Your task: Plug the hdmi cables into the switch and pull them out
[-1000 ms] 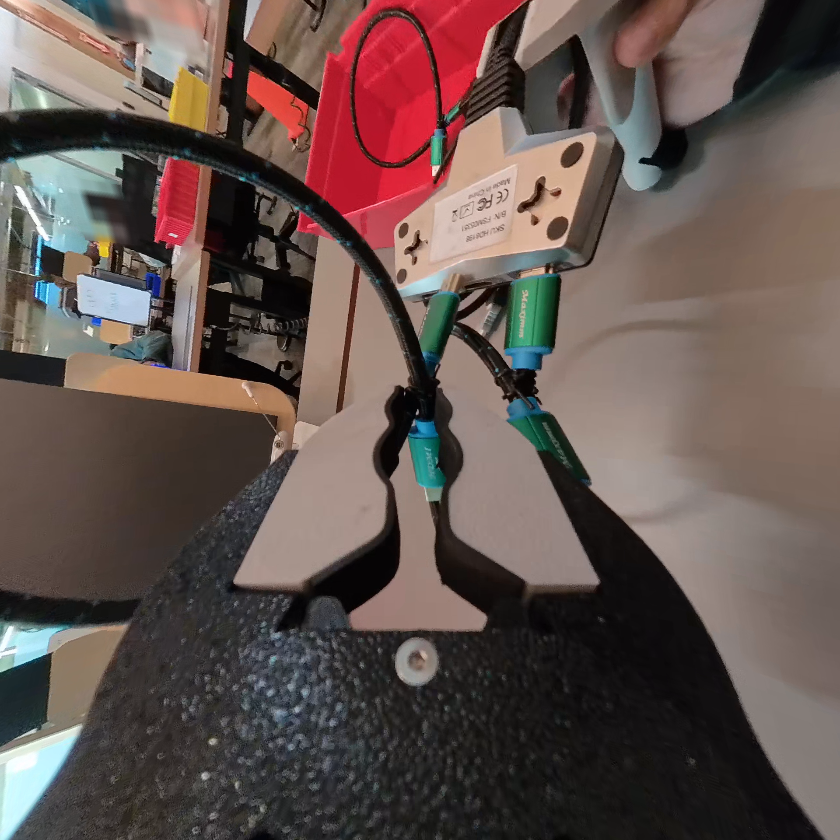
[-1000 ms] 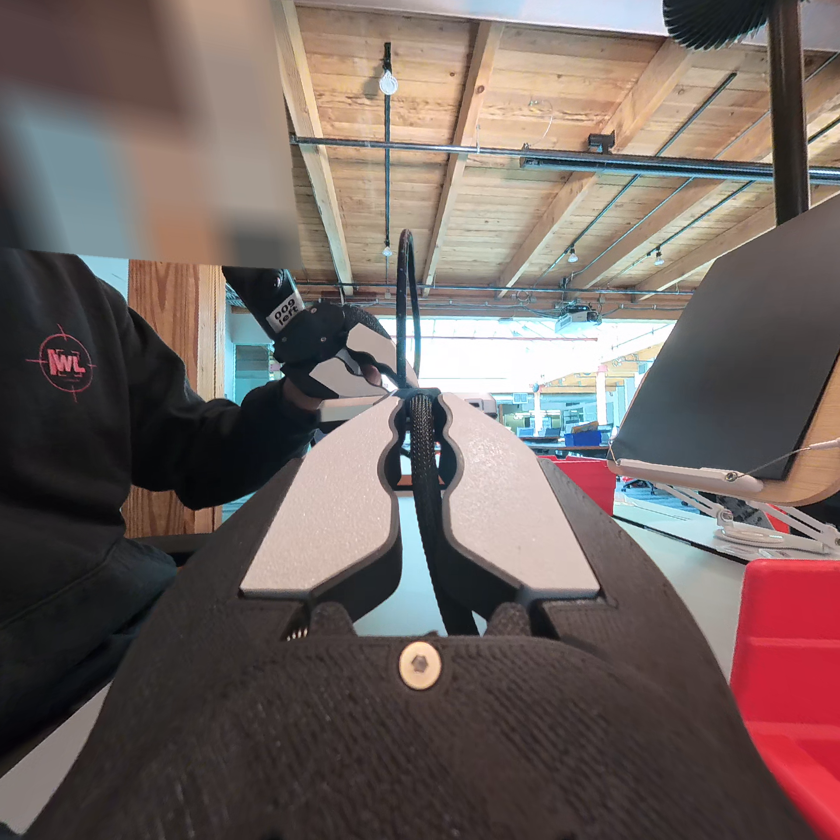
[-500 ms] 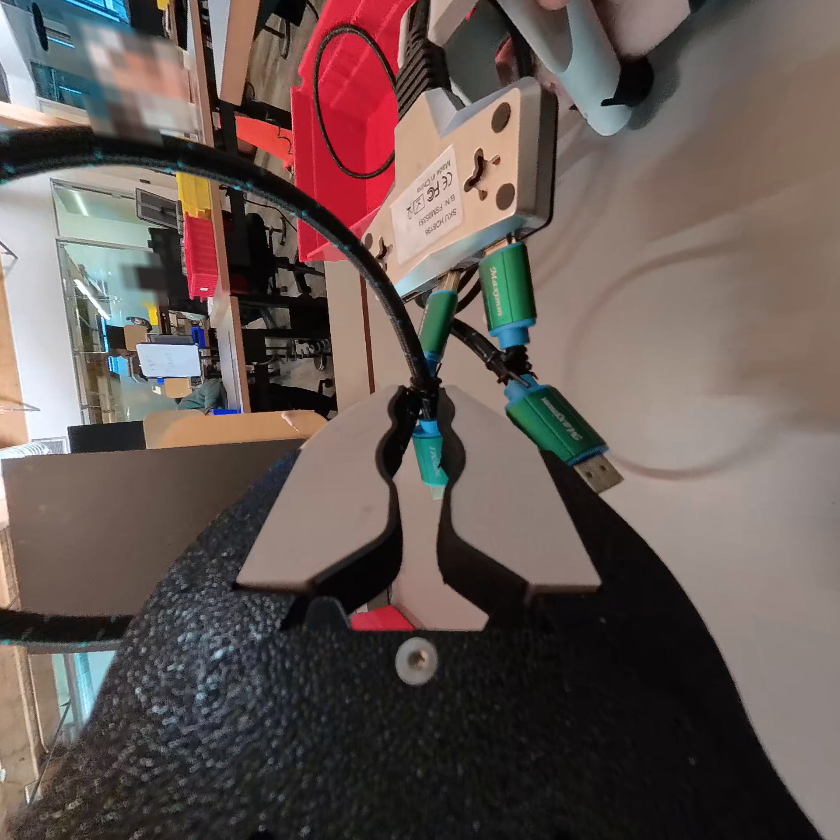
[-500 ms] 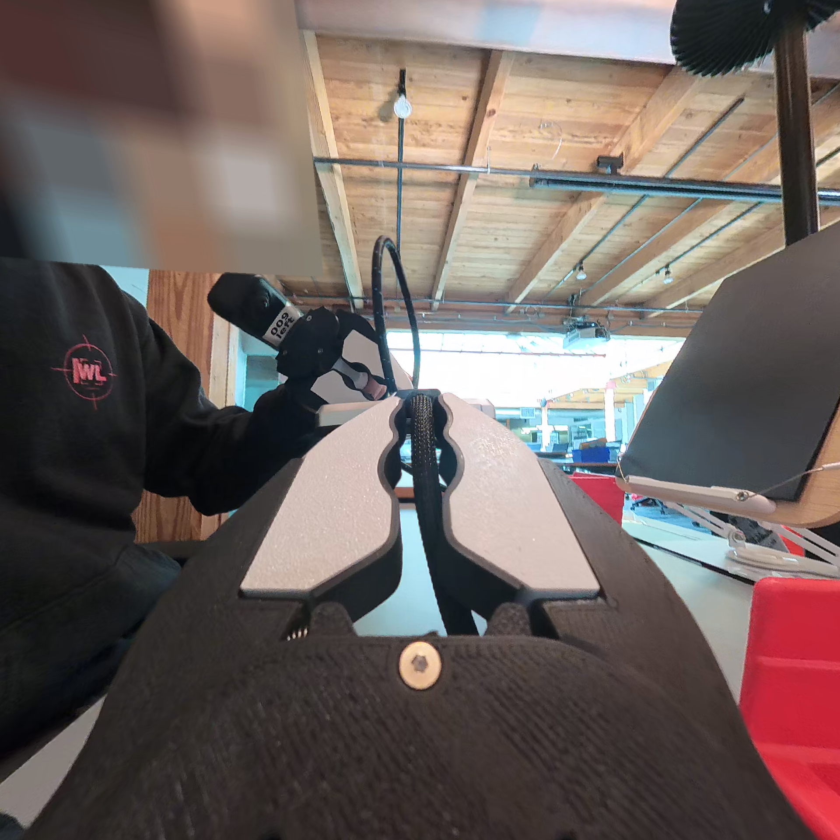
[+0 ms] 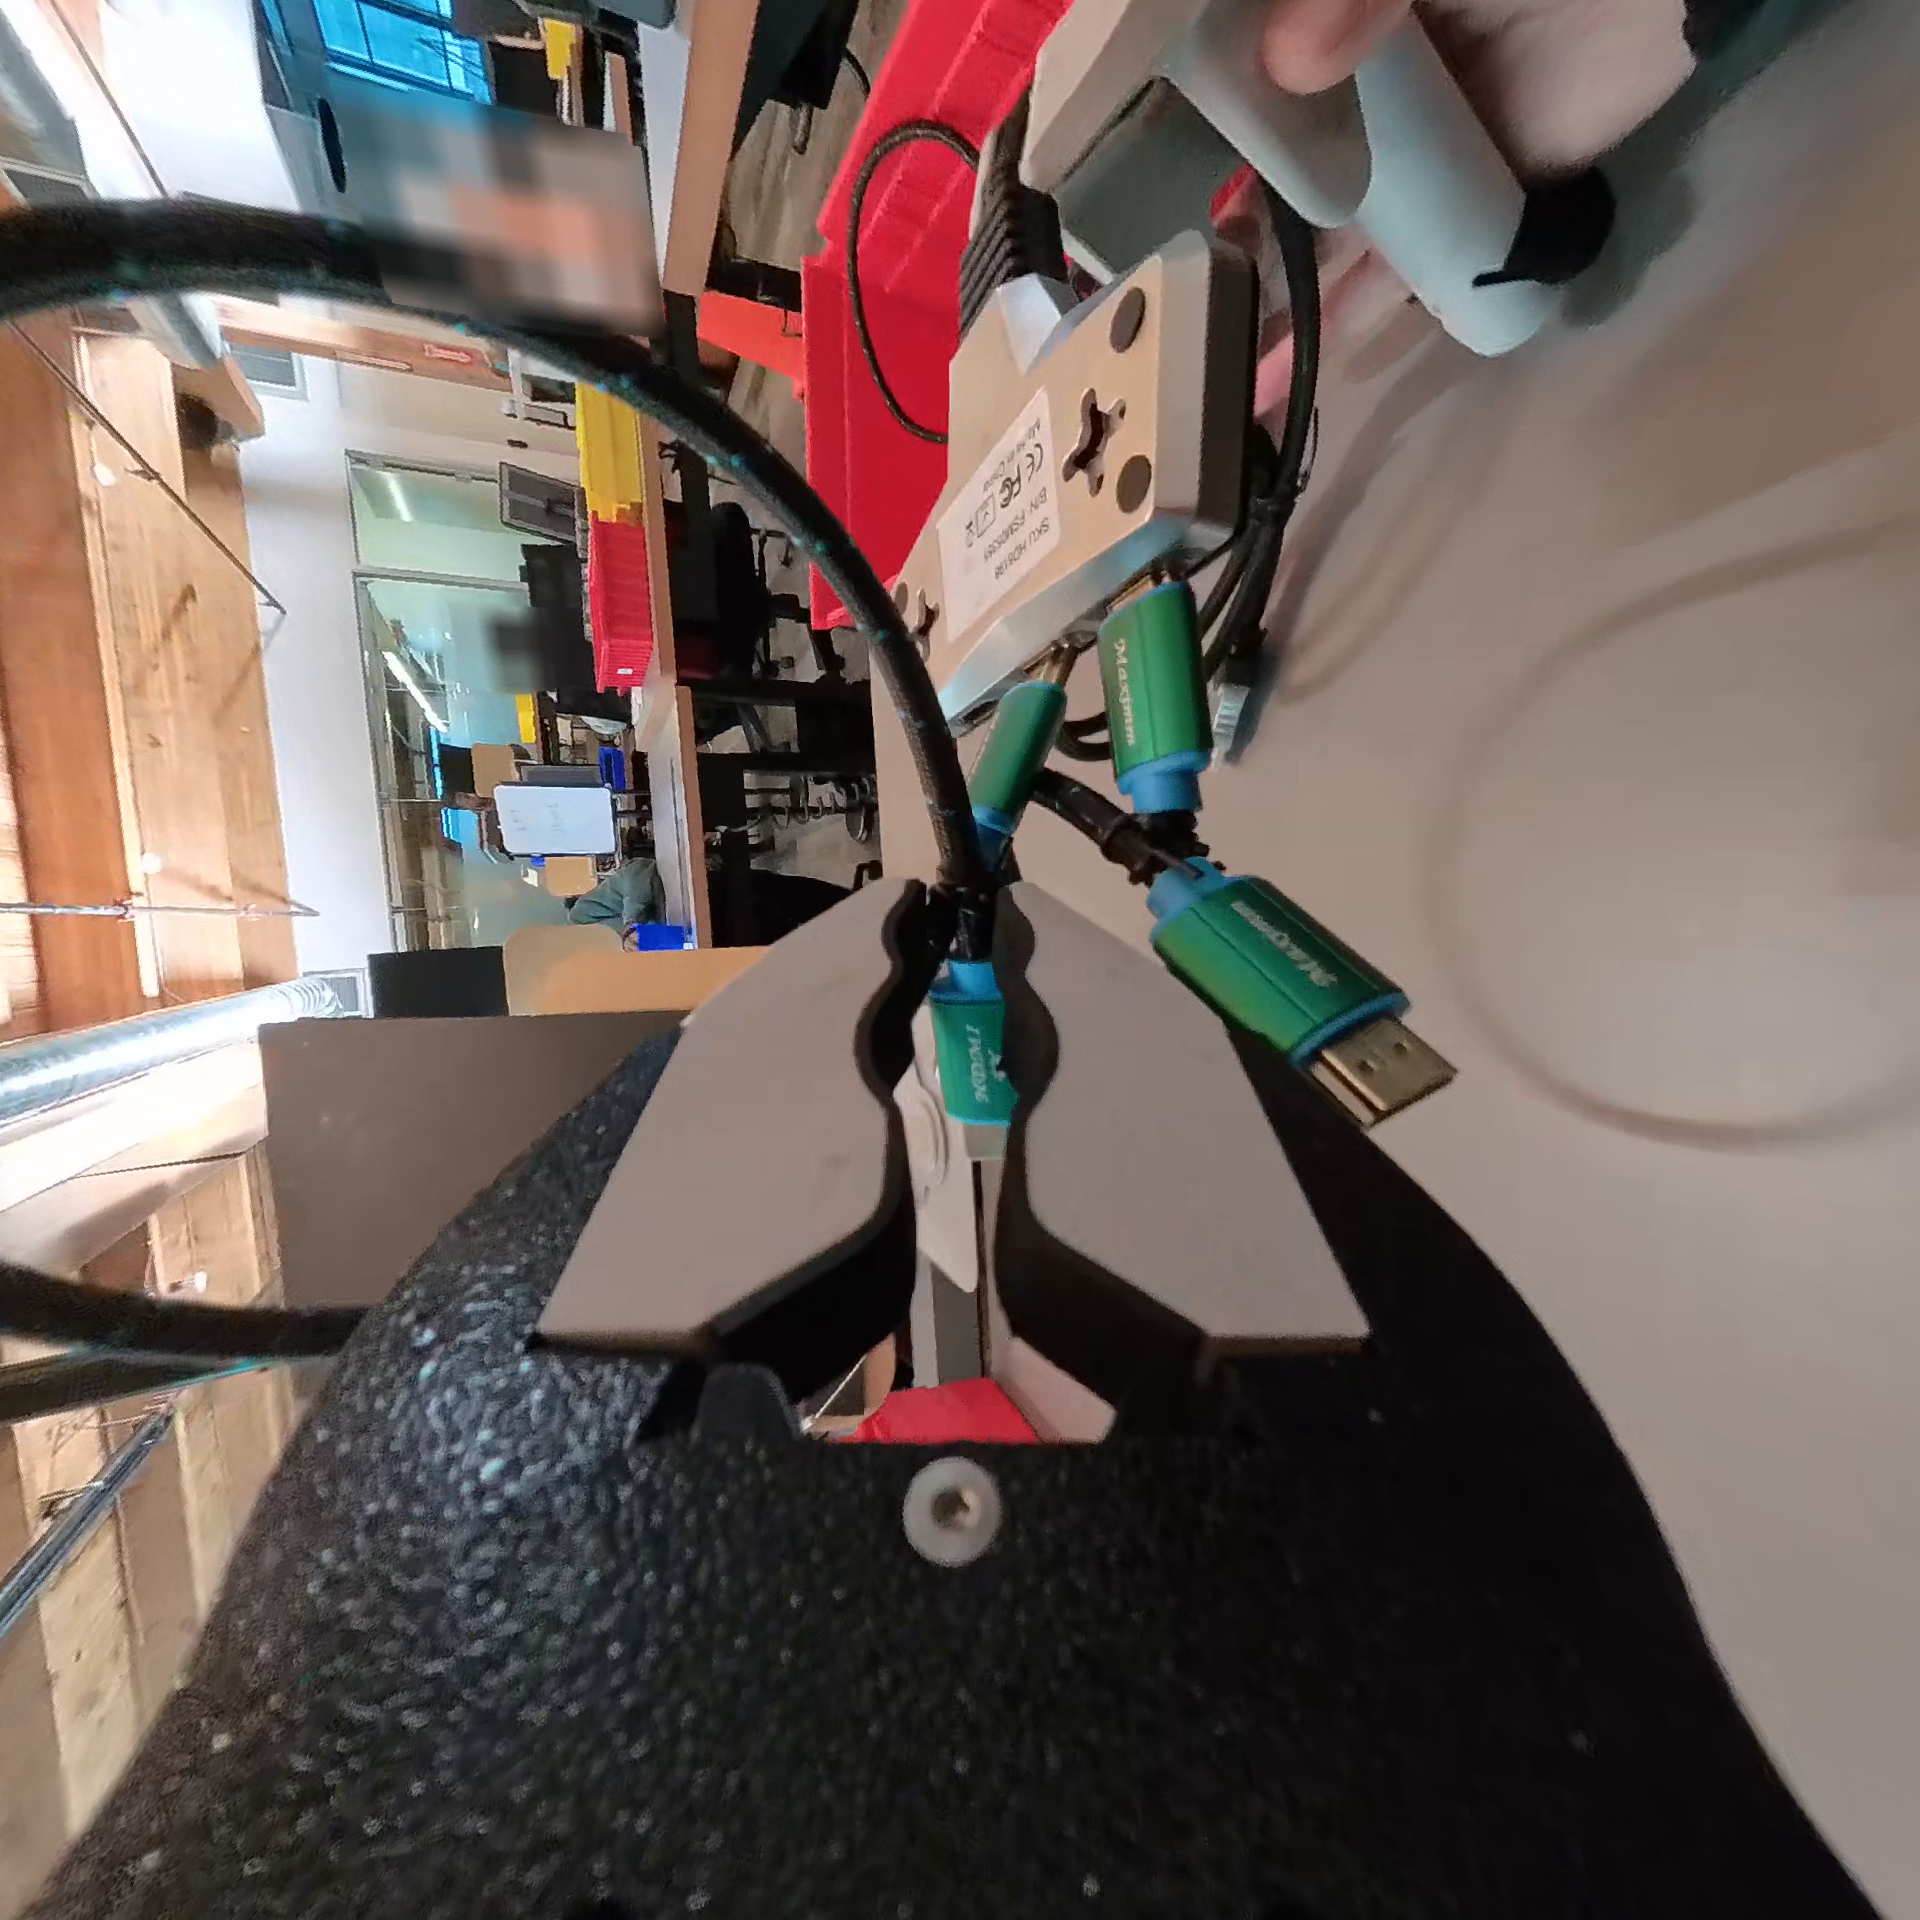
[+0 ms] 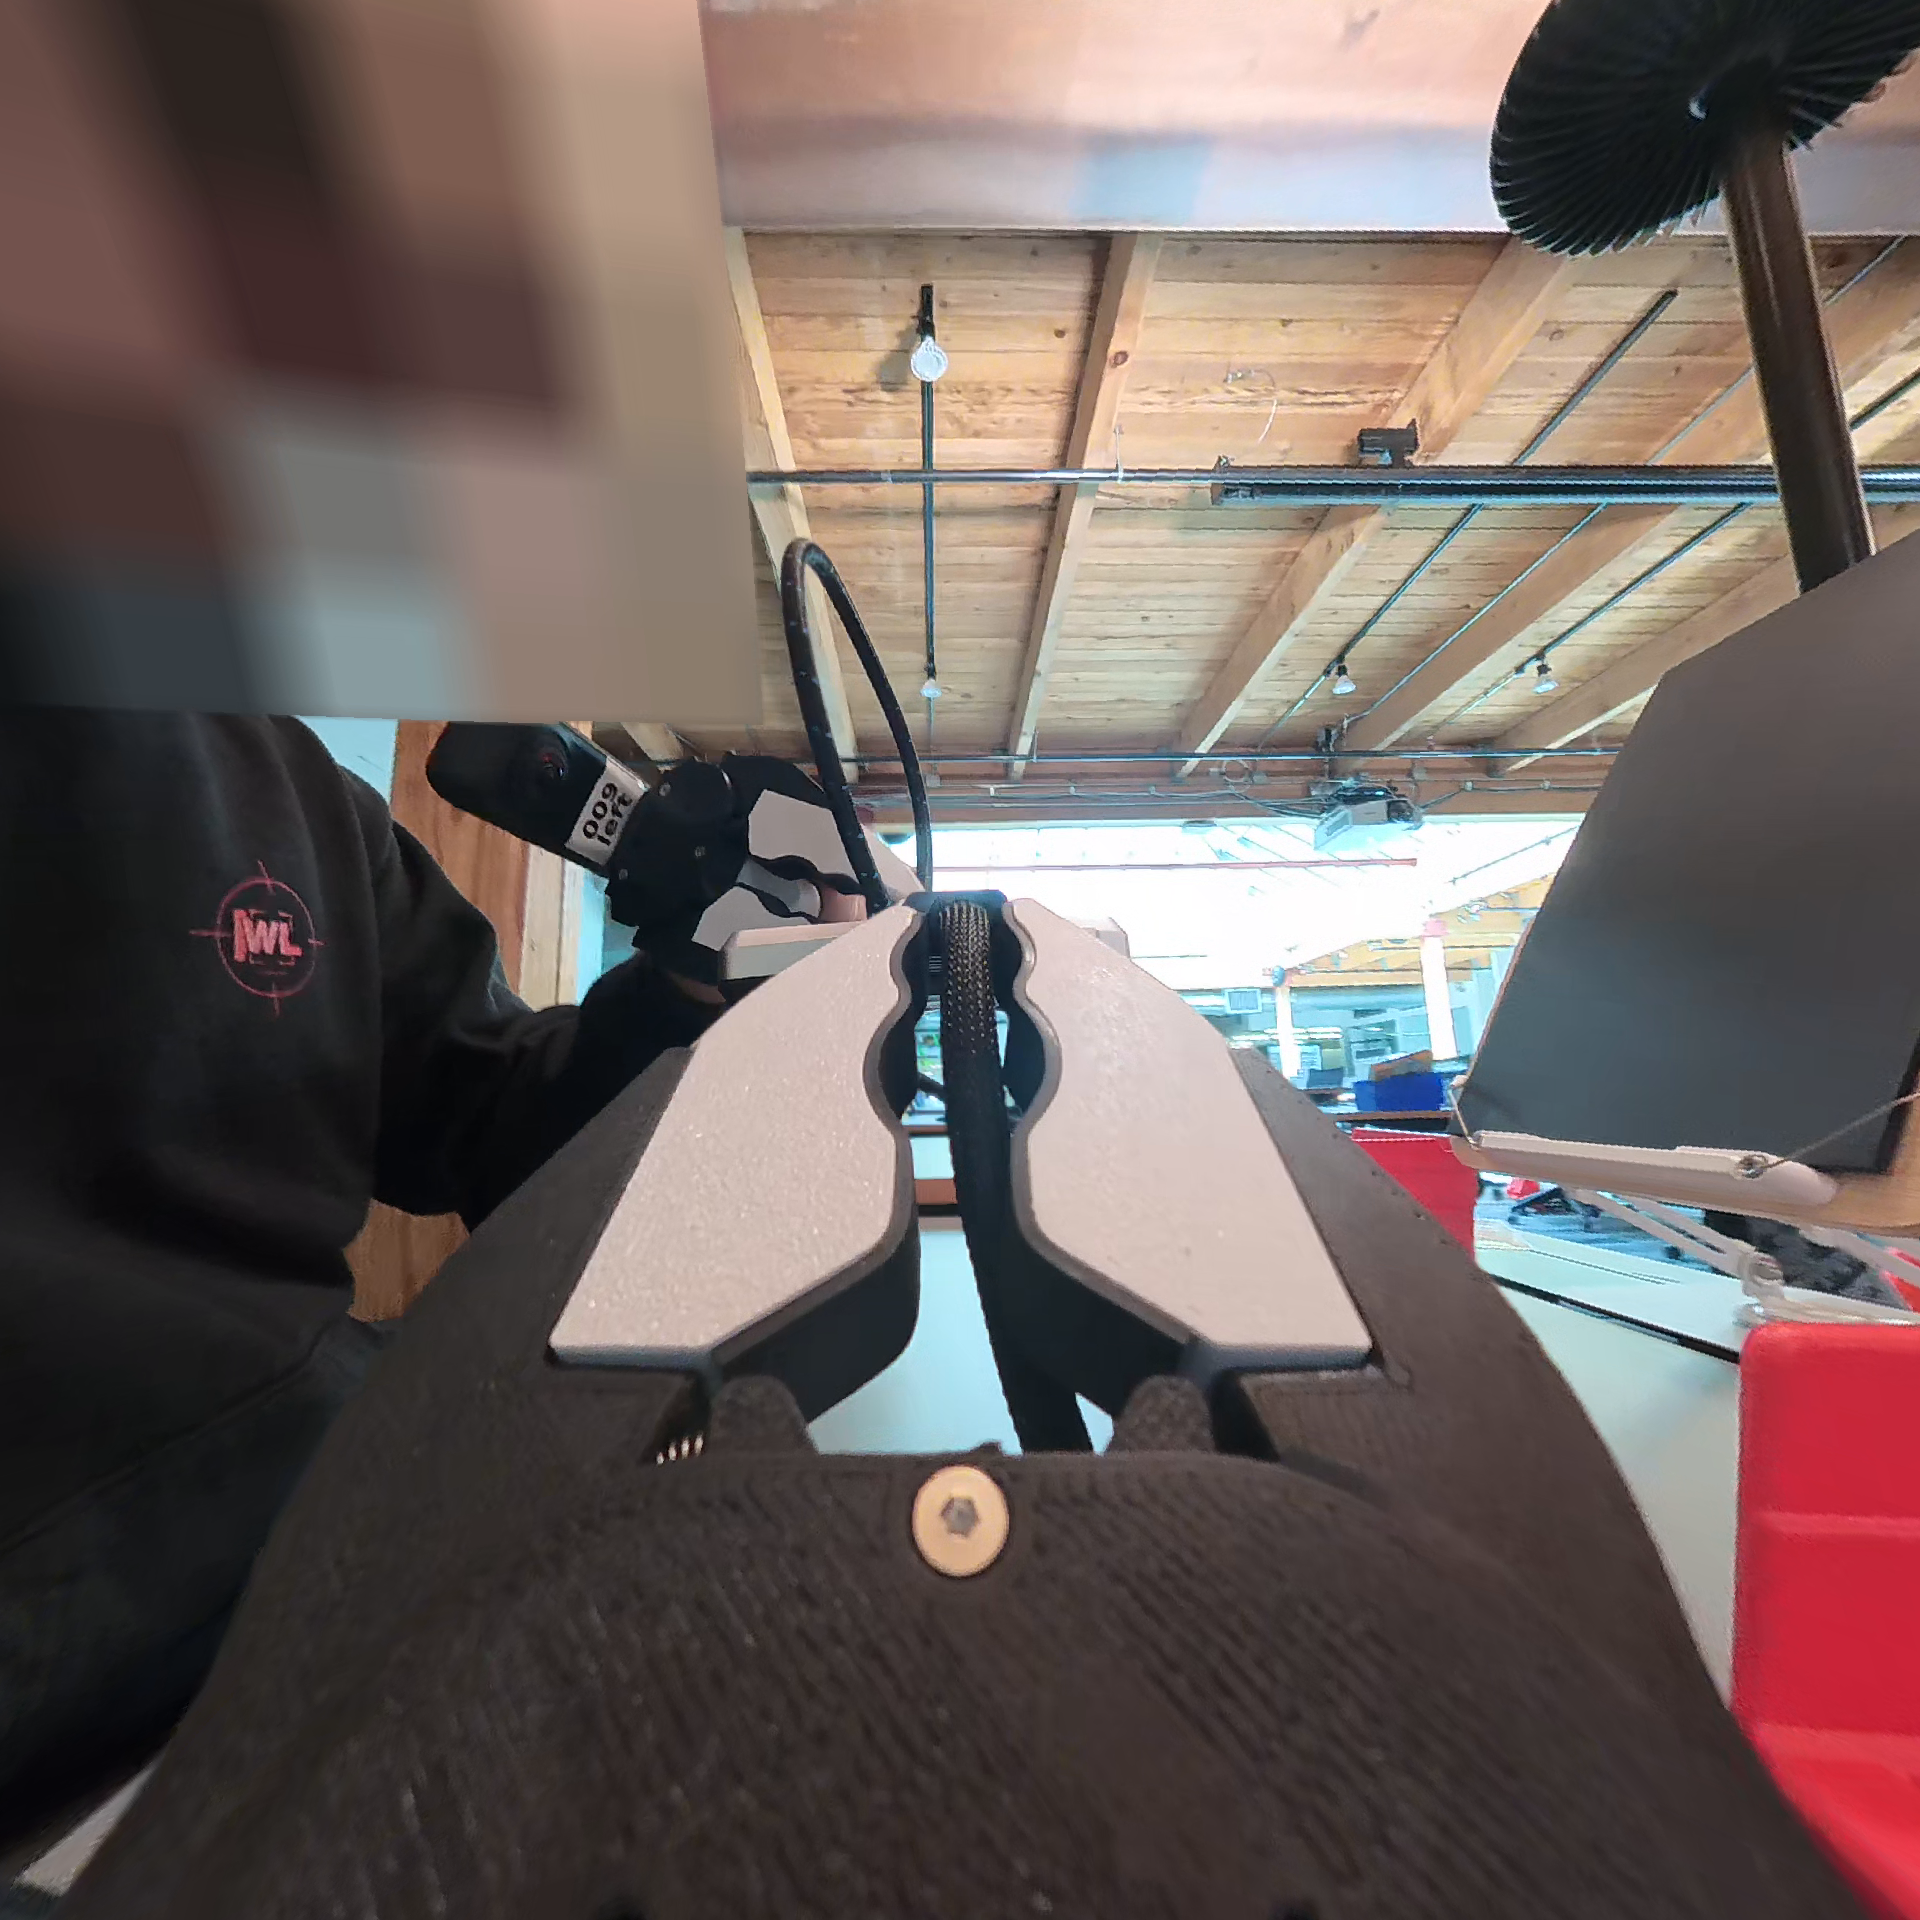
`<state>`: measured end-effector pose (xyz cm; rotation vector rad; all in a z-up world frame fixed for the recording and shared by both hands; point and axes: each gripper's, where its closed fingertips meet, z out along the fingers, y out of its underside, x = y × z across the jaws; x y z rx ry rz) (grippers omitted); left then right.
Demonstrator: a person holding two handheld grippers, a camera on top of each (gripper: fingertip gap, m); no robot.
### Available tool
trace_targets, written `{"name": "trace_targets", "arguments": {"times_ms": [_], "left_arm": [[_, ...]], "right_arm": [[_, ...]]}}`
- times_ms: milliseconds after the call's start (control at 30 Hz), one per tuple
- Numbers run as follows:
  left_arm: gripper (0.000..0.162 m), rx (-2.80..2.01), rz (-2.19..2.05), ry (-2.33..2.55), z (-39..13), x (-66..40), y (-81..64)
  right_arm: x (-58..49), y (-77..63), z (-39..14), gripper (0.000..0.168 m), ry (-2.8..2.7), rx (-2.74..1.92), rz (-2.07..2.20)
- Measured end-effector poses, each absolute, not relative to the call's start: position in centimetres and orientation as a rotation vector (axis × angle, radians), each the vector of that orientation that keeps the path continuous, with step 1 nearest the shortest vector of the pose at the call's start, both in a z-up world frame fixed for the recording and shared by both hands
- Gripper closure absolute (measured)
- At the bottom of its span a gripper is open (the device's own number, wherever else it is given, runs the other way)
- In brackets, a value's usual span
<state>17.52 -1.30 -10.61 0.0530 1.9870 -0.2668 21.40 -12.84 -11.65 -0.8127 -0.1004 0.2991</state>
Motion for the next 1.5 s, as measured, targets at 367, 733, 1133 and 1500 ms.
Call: {"name": "trace_targets", "arguments": {"times_ms": [367, 733, 1133, 1500], "left_arm": [[0.15, -0.097, -0.504, 1.949, -10.5, 17.8, -2.0], [0.154, 0.097, -0.665, 1.783, -9.1, 17.4, -3.3], [0.155, -0.216, -0.903, 1.893, -9.8, 18.4, -0.6], [0.155, -0.252, -0.865, 1.754, -8.9, 19.6, 2.2]], "right_arm": [[21.8, -13.4, -11.4, 0.157, -0.069, -0.757, 0.351], [21.9, -13.5, -11.3, 0.157, -0.056, -0.729, 0.414], [21.8, -12.4, -11.8, 0.157, -0.068, -0.838, 0.277], [21.4, -12.7, -11.5, 0.157, -0.085, -0.798, 0.33]]}}
